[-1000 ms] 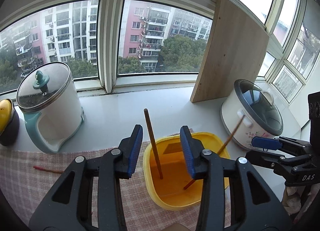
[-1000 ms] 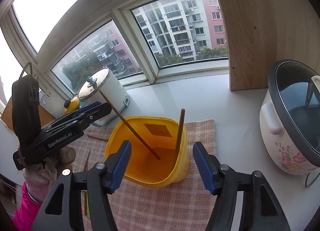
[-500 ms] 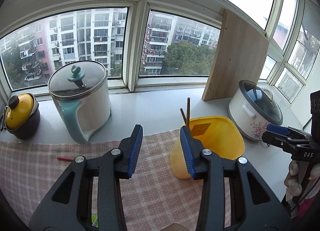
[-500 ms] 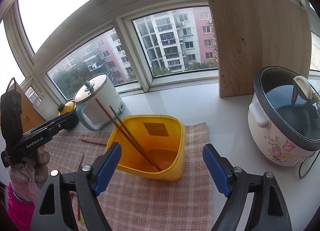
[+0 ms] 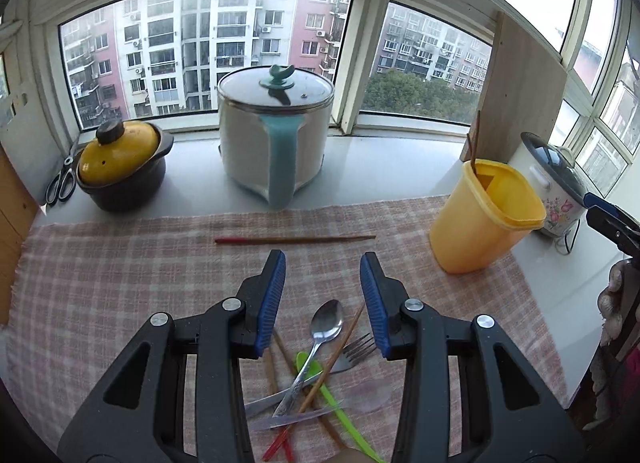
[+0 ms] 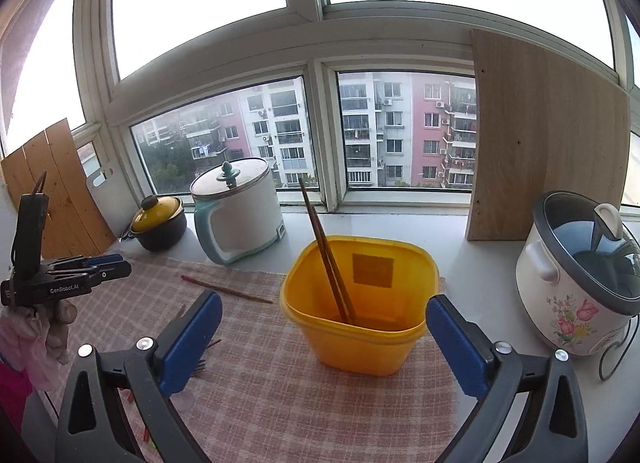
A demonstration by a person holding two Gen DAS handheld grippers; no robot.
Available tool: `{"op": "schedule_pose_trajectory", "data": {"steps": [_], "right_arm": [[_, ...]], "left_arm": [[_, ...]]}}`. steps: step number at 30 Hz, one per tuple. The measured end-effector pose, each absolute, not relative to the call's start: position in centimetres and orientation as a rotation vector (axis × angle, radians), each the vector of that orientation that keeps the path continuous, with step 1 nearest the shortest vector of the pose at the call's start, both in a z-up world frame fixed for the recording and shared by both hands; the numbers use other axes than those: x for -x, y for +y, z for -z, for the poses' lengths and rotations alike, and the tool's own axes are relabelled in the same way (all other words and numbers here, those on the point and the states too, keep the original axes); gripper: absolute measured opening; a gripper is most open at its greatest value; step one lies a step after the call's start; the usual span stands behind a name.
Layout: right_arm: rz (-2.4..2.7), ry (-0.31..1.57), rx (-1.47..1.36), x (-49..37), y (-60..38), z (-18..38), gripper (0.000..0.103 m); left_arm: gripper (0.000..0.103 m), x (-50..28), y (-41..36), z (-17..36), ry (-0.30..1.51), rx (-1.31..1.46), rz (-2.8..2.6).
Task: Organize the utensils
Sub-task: 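Move both open tools back to the utensil pile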
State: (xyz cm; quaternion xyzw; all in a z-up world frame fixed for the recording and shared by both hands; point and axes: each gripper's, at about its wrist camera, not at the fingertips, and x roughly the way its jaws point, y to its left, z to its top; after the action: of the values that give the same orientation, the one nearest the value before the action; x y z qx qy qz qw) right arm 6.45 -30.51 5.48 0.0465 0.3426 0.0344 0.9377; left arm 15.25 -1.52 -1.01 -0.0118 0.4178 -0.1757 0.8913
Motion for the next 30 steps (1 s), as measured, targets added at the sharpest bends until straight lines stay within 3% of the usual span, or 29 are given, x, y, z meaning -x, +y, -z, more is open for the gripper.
{"op": "schedule_pose_trajectory", "data": {"steps": [13, 16, 22, 30], "right_arm": [[-0.129, 0.870, -0.069, -7.2, -25.2, -0.2, 0.102], [-0.161, 0.920, -0.103, -7.5, -24.4, 1.4, 0.095], [-0.218, 1.019, -0.244, -8.6, -23.3, 4.6, 0.080], [-0.265, 1.121, -0.404, -11.2, -21.6, 8.8, 0.058]], "left_arm": [[0.039, -12.6, 3.0, 6.6, 1.020, 0.059, 0.368], [0.038, -13.1, 2.5, 7.3, 1.043, 0.067, 0.393], [0.026, -14.0, 1.8, 9.1, 1.097, 0.057, 0.448], [0.025, -15.8, -0.1, 10.9, 1.141, 0.038, 0.495]]}}
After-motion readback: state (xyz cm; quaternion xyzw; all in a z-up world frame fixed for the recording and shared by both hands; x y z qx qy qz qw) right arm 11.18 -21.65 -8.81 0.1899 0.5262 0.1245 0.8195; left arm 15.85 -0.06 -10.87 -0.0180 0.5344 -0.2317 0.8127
